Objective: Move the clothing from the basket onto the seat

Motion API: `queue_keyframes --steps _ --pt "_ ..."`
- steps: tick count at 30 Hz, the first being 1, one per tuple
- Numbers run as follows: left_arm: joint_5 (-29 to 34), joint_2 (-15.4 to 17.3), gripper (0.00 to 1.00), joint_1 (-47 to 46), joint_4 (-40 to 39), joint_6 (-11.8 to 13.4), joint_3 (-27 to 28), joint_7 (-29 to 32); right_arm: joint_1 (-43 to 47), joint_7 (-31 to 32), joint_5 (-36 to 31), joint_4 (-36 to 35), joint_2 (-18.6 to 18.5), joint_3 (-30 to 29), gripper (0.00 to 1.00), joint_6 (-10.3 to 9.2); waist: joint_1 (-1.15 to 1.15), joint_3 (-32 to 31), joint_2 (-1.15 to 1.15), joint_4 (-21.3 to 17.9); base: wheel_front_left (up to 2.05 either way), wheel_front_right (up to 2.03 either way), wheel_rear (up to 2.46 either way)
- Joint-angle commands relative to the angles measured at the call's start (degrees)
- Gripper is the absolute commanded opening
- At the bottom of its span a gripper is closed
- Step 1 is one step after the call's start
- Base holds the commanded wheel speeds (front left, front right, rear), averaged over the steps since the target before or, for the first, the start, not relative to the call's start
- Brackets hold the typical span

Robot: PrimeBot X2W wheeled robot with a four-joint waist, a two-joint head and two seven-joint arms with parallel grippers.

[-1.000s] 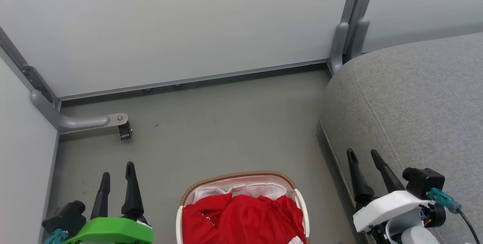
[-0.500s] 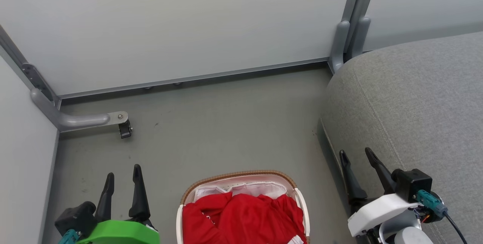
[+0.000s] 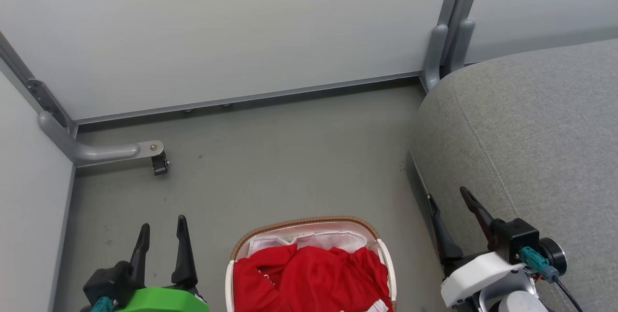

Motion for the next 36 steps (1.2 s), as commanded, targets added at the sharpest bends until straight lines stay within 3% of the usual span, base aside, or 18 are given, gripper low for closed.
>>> queue_keyframes --steps 1,16,36 --pt "0.99 0.43 1.00 0.49 -0.08 0.36 -0.21 -0.50 -0.22 -0.57 -1.30 -0.34 -0.33 0.04 1.00 0.00 0.00 0.06 0.00 -0.02 0.00 0.00 0.00" --pt "6.39 0.48 1.00 0.65 0.60 0.77 -1.02 -2.09 -0.45 -2.05 -7.29 -0.65 -0.42 0.64 1.00 0.00 0.00 0.26 0.00 0.16 0.00 0.00 0.00" --pt "5.81 0.47 1.00 0.35 0.83 0.77 -1.03 -1.99 -0.56 -2.03 -6.22 -0.29 -0.40 0.58 1.00 0.00 0.00 0.44 0.00 0.25 0.00 0.00 0.00"
